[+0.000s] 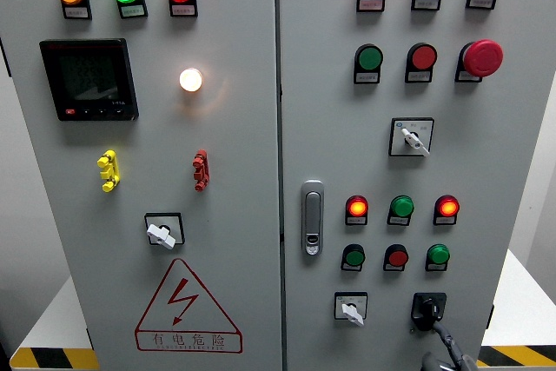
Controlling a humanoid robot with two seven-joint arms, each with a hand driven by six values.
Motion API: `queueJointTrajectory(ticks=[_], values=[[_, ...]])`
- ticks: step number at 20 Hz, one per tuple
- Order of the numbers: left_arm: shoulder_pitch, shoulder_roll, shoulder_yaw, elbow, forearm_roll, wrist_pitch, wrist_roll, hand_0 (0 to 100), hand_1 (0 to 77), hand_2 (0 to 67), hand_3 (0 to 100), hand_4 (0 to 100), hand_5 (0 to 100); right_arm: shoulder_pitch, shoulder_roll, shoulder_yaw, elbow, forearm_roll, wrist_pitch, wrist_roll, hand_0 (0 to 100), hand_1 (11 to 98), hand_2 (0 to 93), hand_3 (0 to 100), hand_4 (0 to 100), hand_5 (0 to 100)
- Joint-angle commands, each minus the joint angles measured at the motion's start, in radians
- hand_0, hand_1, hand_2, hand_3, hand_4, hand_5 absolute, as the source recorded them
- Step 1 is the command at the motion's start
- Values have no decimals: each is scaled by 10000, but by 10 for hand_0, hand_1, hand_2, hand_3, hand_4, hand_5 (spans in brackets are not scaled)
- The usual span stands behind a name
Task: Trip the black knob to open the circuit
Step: 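Grip the black rotary knob with the right hand and twist it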
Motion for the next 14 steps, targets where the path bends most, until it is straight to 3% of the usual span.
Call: queueJointTrajectory(ticks=[1, 14], values=[[6, -1, 0, 0, 0, 0, 0, 0, 0, 195, 262, 98, 86, 1, 0, -15, 67, 0, 1, 1, 1000, 514, 0, 942, 994, 1000], [-10, -1, 0, 0, 0, 0, 0, 0, 0, 195, 262, 98, 86, 1, 0, -122, 83, 0, 1, -76, 1000, 499, 1, 967, 1000, 1000]])
